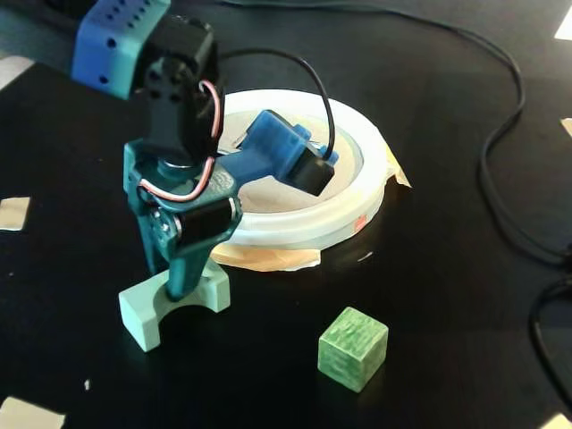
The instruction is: Pick up the U shape block and drop it in corresponding U shaped hole
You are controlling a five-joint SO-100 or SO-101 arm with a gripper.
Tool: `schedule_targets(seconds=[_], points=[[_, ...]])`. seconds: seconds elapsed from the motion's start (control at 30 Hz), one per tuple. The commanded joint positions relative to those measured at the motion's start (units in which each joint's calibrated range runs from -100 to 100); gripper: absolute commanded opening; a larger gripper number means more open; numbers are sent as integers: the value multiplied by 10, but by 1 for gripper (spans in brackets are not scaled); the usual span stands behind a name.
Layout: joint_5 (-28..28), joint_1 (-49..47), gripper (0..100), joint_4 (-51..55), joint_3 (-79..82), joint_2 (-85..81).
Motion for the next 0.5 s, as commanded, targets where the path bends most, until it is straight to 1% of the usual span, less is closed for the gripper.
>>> schedule_targets(seconds=[0.0,0.1,0.17,0.2,0.3,0.33,0.37,0.47], points=[[-1,9,9,28,-51,-135],[-5,5,9,111,-59,-209],[-21,7,9,136,-59,-253],[-48,-4,9,136,-60,-293],[-102,-28,9,136,-60,-351],[-115,-54,9,136,-60,-363],[-141,-96,9,136,-61,-378],[-194,-154,9,136,-82,-376]])
